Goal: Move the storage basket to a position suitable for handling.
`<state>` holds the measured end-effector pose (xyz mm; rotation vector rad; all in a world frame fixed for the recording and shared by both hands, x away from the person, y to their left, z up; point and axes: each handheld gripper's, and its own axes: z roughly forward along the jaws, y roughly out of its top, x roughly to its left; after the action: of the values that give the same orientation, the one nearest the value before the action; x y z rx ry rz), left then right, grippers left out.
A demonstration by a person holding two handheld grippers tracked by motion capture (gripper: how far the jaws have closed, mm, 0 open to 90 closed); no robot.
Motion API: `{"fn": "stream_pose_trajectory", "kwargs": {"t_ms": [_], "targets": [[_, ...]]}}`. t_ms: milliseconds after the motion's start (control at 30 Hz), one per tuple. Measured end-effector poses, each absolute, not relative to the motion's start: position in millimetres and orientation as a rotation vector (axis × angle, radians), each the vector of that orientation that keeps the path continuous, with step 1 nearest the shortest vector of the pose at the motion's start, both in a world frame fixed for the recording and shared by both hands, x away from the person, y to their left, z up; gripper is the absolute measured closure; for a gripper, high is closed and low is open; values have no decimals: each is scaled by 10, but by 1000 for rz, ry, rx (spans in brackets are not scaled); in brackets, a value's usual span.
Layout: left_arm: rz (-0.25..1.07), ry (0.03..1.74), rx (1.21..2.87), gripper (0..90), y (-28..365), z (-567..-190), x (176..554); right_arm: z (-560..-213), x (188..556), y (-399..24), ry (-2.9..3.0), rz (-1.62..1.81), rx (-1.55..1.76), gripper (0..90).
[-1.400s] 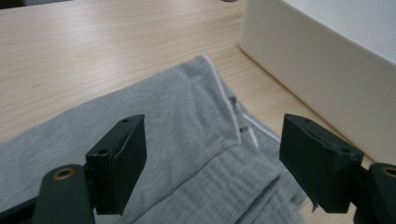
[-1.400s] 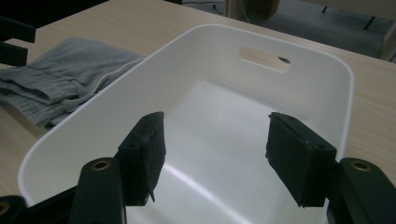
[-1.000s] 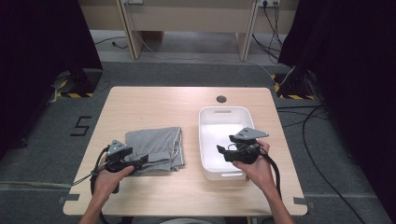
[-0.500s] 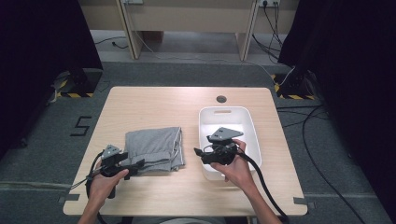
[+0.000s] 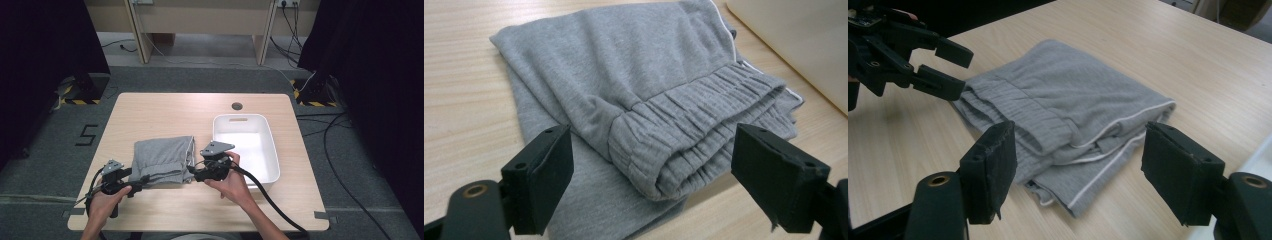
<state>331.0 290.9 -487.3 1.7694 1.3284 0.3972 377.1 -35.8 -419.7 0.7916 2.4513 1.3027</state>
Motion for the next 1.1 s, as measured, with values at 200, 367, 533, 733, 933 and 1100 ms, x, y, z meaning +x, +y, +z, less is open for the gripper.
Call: {"fn": "stream_pose_trajectory", "kwargs": {"t_ms": [200,367,533,733,933,1100], "targets": [[394,1332,1769,164,2925,-4878,3279,-4210,3807,-205,2464,1300,784,315],[393,1335,1772,164,2931,-4879,3274,-4239,3856,-105,2472,1300,799,320],[393,1339,1769,164,2944,-4883,3276,-4269,3904,8,2476,1296,814,324],[393,1346,1774,164,2946,-4892,3283,-4308,3964,152,2494,1256,808,322],[397,1347,1781,164,2927,-4902,3306,-4340,4055,299,2487,1235,843,304],[393,1352,1803,164,2906,-4955,3345,-4410,4142,380,2489,1220,869,301]]}}
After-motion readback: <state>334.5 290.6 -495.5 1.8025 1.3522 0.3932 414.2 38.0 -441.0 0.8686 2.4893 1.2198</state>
